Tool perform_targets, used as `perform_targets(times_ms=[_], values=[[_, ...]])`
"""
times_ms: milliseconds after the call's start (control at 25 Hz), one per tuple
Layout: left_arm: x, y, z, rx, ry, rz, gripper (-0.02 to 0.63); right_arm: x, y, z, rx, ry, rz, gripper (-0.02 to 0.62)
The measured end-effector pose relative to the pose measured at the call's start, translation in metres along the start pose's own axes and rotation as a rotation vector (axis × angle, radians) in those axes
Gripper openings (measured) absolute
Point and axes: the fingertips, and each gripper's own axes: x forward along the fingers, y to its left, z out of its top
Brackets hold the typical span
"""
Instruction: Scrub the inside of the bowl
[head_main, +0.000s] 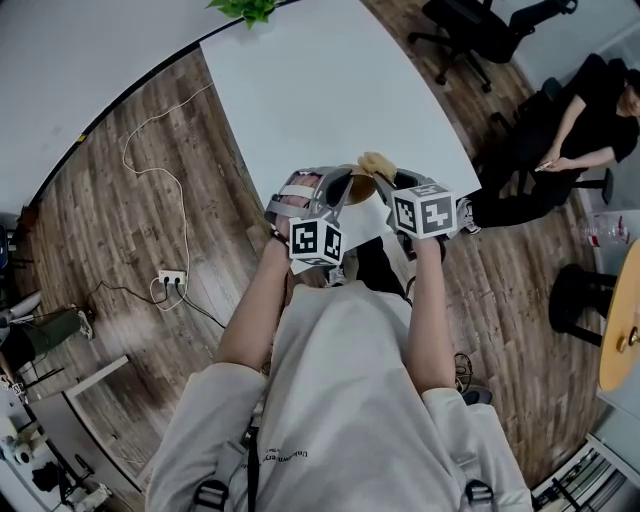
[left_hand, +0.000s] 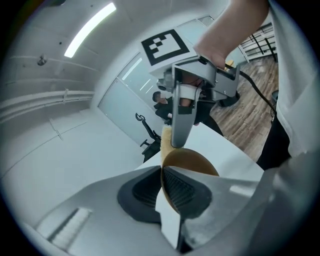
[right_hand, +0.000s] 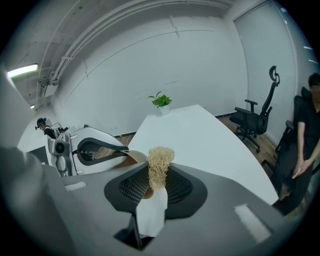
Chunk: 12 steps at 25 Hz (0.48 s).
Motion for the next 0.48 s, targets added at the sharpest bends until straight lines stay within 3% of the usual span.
perform_targets(times_ms=[280,480], values=[[0.003,0.025,-0.030,-0.455,-0.074,-0.041,0.015,0.002,-0.002,-0.003,0.022,-0.003,0.033,0.107],[0.012,0.042,-0.038,-0.817,-0.108,-0.018,0.018,-0.007,-0.009,0.001,0.021,-0.016,0.020,0.107]])
